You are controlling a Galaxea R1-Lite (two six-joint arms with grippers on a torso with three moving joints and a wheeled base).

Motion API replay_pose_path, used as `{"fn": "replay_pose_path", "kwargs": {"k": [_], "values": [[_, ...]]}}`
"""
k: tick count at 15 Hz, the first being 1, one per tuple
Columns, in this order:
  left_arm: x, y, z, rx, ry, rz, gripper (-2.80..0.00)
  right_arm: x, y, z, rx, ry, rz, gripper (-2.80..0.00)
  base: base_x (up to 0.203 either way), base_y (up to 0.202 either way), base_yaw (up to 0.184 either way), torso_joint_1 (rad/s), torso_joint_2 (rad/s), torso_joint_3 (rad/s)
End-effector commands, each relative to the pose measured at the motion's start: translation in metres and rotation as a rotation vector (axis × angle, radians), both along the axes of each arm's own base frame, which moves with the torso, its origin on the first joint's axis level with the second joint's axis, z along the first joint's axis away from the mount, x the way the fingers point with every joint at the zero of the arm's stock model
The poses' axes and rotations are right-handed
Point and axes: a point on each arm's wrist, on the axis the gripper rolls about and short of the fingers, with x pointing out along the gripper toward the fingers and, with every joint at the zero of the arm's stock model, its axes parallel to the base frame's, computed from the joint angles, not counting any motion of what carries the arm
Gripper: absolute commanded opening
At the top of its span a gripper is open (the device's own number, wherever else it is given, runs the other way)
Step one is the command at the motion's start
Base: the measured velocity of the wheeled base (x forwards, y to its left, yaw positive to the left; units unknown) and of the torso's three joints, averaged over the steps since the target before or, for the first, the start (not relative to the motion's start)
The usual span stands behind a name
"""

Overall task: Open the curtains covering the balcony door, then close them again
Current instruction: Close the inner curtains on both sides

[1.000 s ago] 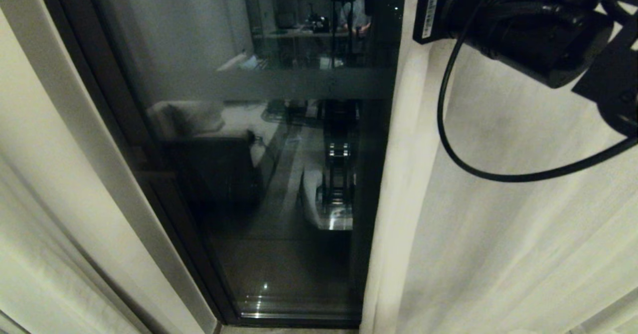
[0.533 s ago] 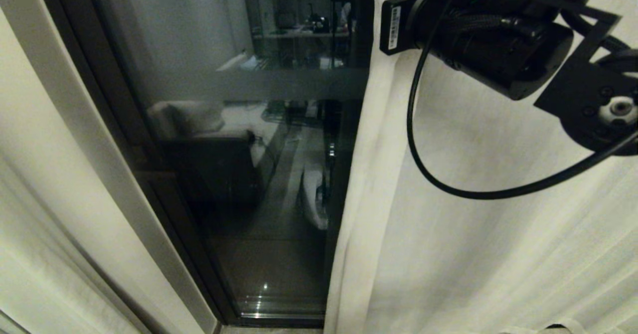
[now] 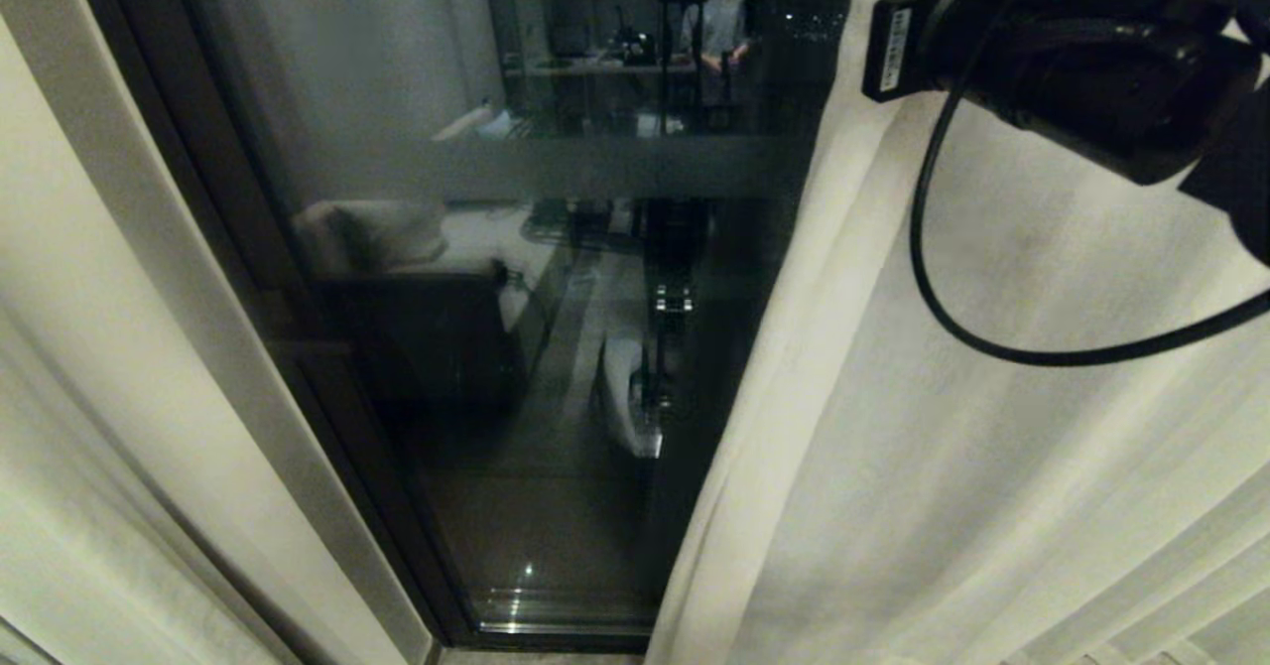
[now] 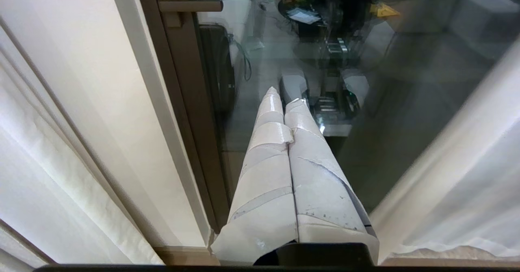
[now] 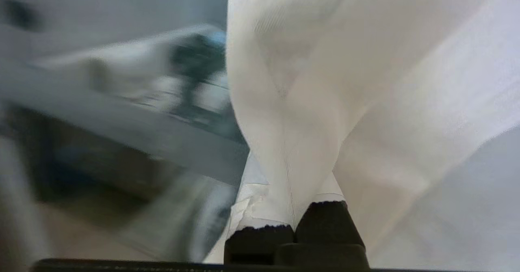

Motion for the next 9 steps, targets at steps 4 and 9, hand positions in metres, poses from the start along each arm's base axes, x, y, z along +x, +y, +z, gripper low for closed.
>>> {"fn": "replay_pose_path", "kwargs": {"k": [4,9], "values": [[0.0,0.0,0.0,0.0,-0.001,0.001,-2.8,-0.022,-0.069,-0.001,-0.003,0.024,-0.177,-2.8,0.0,0.0,0.0,0.0,0.0,0.0],[0.0,0.0,0.0,0.001,-0.001,0.001,-2.8,-0.033,-0.073,0.001,0.003,0.011,-0.176,0.0,0.0,0.0,0.0,0.0,0.0,0.0]]}}
